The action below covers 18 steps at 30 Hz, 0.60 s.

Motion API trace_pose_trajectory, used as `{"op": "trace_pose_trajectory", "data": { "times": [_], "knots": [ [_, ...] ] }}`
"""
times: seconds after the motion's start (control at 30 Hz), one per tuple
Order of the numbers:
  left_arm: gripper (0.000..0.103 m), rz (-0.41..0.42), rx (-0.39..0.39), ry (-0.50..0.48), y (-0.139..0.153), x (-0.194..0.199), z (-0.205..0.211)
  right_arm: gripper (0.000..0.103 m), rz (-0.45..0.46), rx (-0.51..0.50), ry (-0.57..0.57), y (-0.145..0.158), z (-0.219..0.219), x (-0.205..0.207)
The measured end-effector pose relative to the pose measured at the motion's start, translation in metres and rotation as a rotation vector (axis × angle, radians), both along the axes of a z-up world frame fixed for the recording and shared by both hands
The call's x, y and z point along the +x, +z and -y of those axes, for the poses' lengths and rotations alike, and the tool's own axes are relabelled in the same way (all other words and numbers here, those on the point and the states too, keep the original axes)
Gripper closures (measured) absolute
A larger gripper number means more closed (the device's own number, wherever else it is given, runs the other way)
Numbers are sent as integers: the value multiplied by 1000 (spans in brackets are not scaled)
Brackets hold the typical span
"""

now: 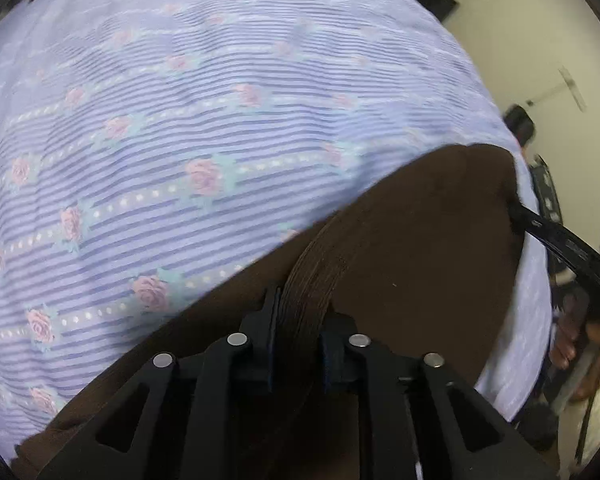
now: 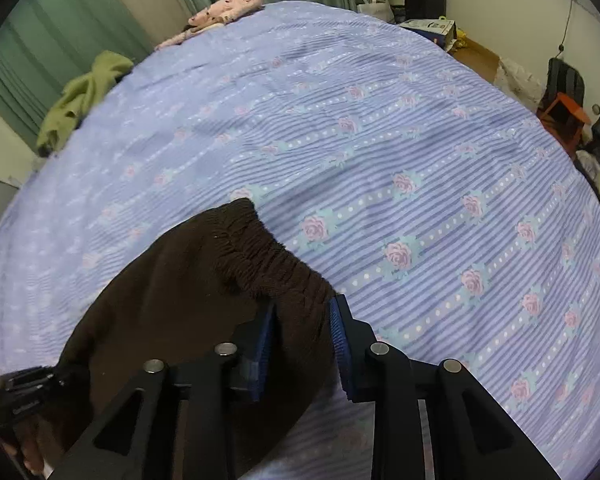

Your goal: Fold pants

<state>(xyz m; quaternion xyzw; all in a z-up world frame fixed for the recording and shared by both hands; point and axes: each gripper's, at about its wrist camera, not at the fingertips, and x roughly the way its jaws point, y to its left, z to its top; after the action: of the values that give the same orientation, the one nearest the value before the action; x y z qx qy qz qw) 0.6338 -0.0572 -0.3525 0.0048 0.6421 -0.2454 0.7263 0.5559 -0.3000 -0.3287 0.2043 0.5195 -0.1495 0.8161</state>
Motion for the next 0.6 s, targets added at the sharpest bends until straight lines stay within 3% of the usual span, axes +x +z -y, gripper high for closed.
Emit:
{"op": "trace_pose_trajectory", "data": {
  "times": [0.07,0.1,0.13,0.17,0.2,0.3,0.37,0.5,0.6],
  "knots": [
    [68,16,12,21,6,1,-4,58,3,-33,7,9,-3,2],
    [56,46,28,38,17,-2,-8,49,25,-71,8,19,-6,-1],
    [46,89,34,49,30,-4,-15,43,54,-121,9,32,-11,-7],
    [42,133,17,59,47,-9,-21,31,78,-172,9,45,-18,-12],
    [35,179,-12,77,66,-14,-31,26,110,-212,18,60,-27,-18],
    [27,299,-80,125,115,-41,-75,26,180,-240,92,91,-52,-27],
    [26,349,-75,167,135,-63,-116,26,212,-213,147,104,-76,-30],
    [26,366,-5,208,141,-96,-186,26,243,-148,277,107,-134,-34],
    [27,307,20,239,123,-111,-231,26,225,-132,419,94,-190,-35]
  ]
}}
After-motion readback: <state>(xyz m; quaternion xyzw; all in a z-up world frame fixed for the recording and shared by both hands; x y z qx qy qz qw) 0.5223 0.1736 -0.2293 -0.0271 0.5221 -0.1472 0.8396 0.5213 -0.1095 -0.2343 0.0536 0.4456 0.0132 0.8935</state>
